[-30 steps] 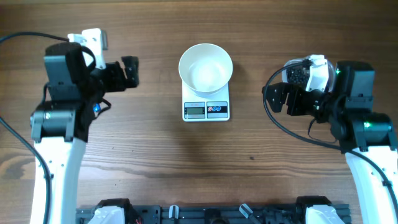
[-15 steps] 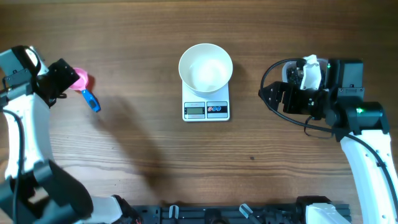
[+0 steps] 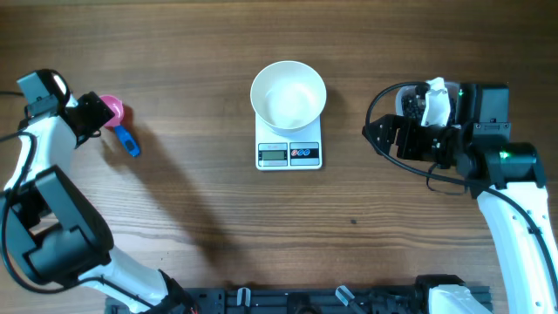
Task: Scoop item into bowl and weigh 150g on scale
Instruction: 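Reach the left gripper to the pink scoop and grasp its rim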
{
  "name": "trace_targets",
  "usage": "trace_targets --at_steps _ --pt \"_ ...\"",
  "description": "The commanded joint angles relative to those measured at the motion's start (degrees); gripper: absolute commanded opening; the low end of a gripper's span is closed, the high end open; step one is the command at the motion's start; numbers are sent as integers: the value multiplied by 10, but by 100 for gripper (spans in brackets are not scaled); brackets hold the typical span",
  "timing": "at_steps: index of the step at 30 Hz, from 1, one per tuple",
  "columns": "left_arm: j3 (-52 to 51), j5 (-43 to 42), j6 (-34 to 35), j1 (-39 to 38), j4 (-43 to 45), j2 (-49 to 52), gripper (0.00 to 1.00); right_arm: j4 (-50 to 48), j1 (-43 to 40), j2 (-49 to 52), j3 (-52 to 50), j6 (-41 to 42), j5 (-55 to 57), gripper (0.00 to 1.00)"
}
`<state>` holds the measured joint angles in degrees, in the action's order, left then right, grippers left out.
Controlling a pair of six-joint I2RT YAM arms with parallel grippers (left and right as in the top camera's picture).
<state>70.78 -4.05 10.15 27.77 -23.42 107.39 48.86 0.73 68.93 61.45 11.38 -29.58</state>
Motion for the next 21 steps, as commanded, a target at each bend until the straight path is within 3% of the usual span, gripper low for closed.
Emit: trace_targets --at_steps 1,6,11,21 --pt "9 12 -9 2 15 27 66 -1 4 3 14 7 -9 100" --pt "9 14 -9 2 41 45 54 1 4 3 14 8 -7 100" --pt "9 14 -7 2 51 70 50 4 4 3 14 8 1 100" --pt "9 14 -7 2 78 85 30 5 4 3 14 8 1 100"
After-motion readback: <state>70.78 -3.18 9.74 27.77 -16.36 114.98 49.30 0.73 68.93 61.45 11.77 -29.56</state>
